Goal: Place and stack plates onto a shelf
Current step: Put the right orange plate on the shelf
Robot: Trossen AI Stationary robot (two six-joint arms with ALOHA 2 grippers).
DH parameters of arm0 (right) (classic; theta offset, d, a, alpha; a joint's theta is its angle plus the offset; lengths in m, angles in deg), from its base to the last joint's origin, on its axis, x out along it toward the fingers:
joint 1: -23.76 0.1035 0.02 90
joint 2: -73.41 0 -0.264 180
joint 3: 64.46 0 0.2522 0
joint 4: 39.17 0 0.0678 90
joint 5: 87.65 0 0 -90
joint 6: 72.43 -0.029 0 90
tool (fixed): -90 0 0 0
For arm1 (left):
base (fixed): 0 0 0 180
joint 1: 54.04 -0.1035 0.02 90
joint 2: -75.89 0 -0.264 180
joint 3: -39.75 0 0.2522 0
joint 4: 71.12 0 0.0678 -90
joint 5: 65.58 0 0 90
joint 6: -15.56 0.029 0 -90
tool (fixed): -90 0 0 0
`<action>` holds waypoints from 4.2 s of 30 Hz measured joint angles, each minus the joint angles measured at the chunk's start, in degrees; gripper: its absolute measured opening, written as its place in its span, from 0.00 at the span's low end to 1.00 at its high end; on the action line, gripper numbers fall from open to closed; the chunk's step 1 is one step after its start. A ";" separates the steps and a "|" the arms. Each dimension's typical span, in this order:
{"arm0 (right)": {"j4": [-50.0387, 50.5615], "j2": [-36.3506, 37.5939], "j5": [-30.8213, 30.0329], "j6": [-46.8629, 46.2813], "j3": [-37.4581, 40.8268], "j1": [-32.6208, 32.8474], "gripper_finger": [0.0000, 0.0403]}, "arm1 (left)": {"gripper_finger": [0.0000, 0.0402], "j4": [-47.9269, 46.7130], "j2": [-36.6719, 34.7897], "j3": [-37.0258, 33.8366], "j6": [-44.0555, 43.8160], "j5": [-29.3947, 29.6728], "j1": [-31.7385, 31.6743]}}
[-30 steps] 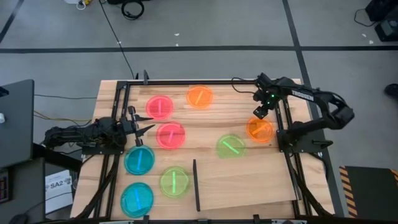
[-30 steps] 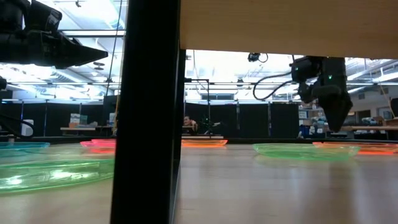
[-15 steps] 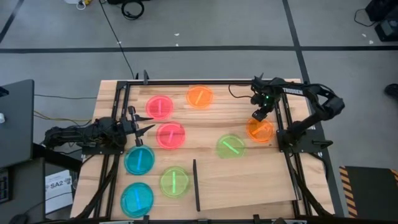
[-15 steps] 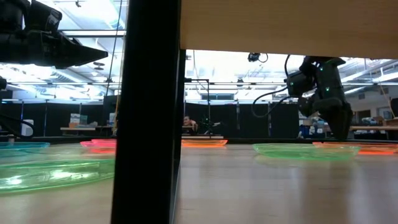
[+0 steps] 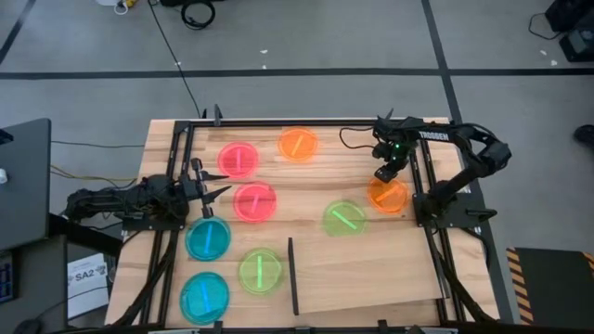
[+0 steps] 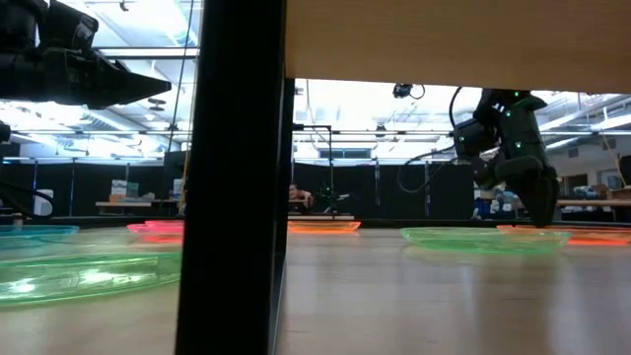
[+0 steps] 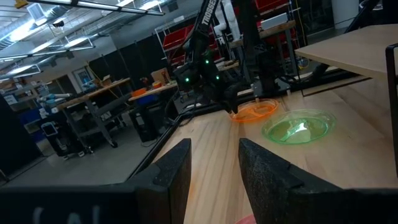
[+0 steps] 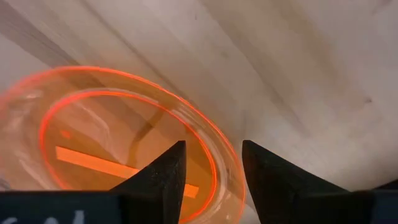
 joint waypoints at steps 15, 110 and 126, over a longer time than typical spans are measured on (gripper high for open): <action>-0.18 -1.90 -3.12 0.08 -0.33 2.78 0.26 | 0.35 0.00 0.00 -0.02 0.00 0.02 0.00; 36.45 -0.15 14.28 0.10 -55.93 4.26 0.01 | 0.35 -0.02 0.00 0.00 0.02 0.02 0.00; 36.52 10.23 20.03 -8.72 -55.87 19.26 0.01 | 0.35 -0.02 0.00 -0.01 0.02 0.01 0.00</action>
